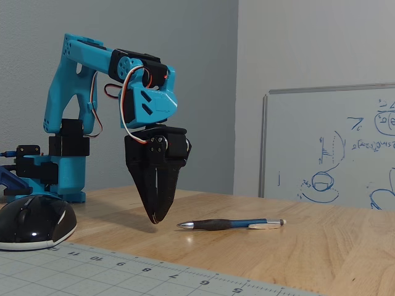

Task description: Touch the pen.

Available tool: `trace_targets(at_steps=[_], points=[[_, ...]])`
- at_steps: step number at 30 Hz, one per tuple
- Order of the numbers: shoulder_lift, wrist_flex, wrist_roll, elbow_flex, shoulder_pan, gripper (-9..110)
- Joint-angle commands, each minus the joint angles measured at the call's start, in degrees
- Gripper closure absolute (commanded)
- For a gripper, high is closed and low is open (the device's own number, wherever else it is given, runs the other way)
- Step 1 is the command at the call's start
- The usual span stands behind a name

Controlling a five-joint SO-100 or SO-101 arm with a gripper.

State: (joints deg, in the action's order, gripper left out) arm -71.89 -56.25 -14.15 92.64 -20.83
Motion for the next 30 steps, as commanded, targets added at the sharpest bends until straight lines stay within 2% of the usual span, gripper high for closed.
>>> trace_targets(at_steps=[1,7,30], points=[[-117.33,-7.91,7.38,87.45,21.71,101],[-117.42,-7.91,11.60,87.45,26.37,101],[-117.95,-6.94,11.43,86.57,26.46,101]])
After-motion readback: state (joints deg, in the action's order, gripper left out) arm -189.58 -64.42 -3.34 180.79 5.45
